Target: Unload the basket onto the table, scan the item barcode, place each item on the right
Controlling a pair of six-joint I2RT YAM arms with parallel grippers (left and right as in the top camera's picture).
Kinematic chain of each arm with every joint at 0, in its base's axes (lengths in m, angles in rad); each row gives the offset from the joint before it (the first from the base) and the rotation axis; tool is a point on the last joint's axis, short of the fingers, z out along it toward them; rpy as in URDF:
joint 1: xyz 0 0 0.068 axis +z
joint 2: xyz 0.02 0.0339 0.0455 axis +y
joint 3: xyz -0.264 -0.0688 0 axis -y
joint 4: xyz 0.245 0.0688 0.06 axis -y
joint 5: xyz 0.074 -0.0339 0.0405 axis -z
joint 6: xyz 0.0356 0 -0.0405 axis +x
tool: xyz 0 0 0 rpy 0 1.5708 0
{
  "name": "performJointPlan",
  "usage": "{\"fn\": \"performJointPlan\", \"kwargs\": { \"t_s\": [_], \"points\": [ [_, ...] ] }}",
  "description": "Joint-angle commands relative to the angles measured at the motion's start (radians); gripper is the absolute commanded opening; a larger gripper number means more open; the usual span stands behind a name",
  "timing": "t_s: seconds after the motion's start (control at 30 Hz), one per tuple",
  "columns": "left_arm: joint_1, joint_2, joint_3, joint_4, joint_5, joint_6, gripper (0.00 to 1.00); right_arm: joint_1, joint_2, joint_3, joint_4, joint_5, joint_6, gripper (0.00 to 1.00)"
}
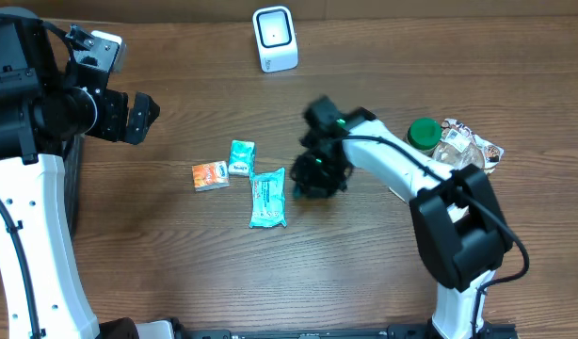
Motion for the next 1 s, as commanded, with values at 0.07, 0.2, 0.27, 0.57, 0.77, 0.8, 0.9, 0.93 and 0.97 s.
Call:
{"fn": "performJointPlan", "kwargs": {
  "t_s": [0.07,0.2,0.27,0.57,0.77,0.8,0.9,0.93,0.97],
  "points": [
    [0.003,-0.003,0.018,0.001,0.003,0.023,1.00,0.174,-0.034,0.140,-0.020,0.285,0.037,0.46],
    [0.003,-0.003,0.018,0.001,0.003,0.023,1.00,0.287,0.006,0.138,0.009,0.411,0.129,0.47],
    [0.003,-0.003,0.018,0.001,0.003,0.023,1.00,0.332,0.036,0.138,0.032,0.467,0.143,0.47],
    [0.003,-0.003,0.018,0.001,0.003,0.022,1.00,0.407,0.121,0.138,0.081,0.639,0.167,0.49],
    [0.003,-0.003,0.018,0.001,0.003,0.023,1.00,0.407,0.139,0.138,0.089,0.677,0.167,0.47],
    [0.003,-0.003,0.018,0.001,0.003,0.023,1.00,0.407,0.143,0.138,0.082,0.677,0.168,0.45],
    [0.003,-0.003,0.018,0.001,0.003,0.023,1.00,0.407,0.150,0.138,0.052,0.677,0.168,0.36],
    [0.003,-0.003,0.018,0.001,0.003,0.023,1.00,0.407,0.150,0.138,0.039,0.677,0.169,0.34],
    [0.003,-0.003,0.018,0.001,0.003,0.023,1.00,0.407,0.150,0.138,0.027,0.677,0.182,0.31]
  ]
}}
